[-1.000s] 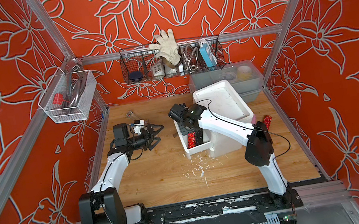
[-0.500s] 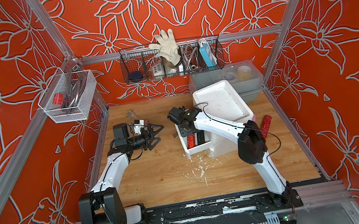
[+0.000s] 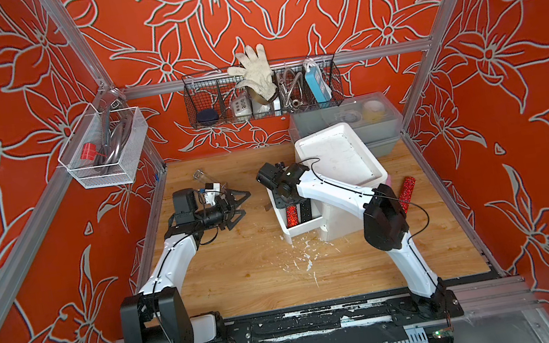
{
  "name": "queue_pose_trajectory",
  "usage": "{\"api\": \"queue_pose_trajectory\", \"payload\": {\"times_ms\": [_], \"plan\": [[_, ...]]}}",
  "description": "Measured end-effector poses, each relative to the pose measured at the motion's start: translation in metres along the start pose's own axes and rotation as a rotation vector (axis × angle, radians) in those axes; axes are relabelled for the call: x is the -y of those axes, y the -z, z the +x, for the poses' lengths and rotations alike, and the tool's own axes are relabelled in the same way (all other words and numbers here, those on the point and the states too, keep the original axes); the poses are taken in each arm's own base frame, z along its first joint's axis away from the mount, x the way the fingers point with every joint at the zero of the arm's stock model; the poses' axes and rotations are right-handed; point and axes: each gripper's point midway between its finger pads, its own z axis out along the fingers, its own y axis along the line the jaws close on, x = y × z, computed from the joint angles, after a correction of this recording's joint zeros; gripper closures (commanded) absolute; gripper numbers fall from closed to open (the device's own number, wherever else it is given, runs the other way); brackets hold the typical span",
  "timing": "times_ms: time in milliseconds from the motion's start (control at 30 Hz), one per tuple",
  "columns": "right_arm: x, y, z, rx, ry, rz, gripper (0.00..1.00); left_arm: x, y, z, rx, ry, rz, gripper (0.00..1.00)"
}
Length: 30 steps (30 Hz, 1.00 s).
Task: Take the microphone out of the drawer
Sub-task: Pick up the microphone from the drawer.
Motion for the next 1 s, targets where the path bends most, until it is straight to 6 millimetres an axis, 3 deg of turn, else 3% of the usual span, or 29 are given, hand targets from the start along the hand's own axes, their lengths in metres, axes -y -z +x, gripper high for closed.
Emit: {"api": "queue_pose_trajectory", "payload": {"times_ms": [167, 367, 567, 800, 1000], "plan": [[-0.002, 0.015, -0.007, 0.001, 0.015, -0.023, 0.84, -0.003, 0.000, 0.001, -0.001, 0.004, -0.002, 0.00], [-0.014, 0.060, -0.042, 0.108, 0.049, -0.106, 0.90, -0.005, -0.001, 0.003, -0.002, 0.010, -0.006, 0.00], [-0.014, 0.094, -0.064, 0.189, 0.071, -0.155, 0.96, -0.006, -0.001, 0.002, 0.000, 0.009, -0.007, 0.00], [-0.004, 0.131, -0.075, 0.262, 0.117, -0.184, 1.00, -0.006, -0.001, 0.002, 0.001, 0.009, -0.008, 0.00], [0.016, 0.174, -0.088, 0.336, 0.112, -0.232, 1.00, -0.007, -0.001, 0.002, 0.001, 0.009, -0.010, 0.00]]}}
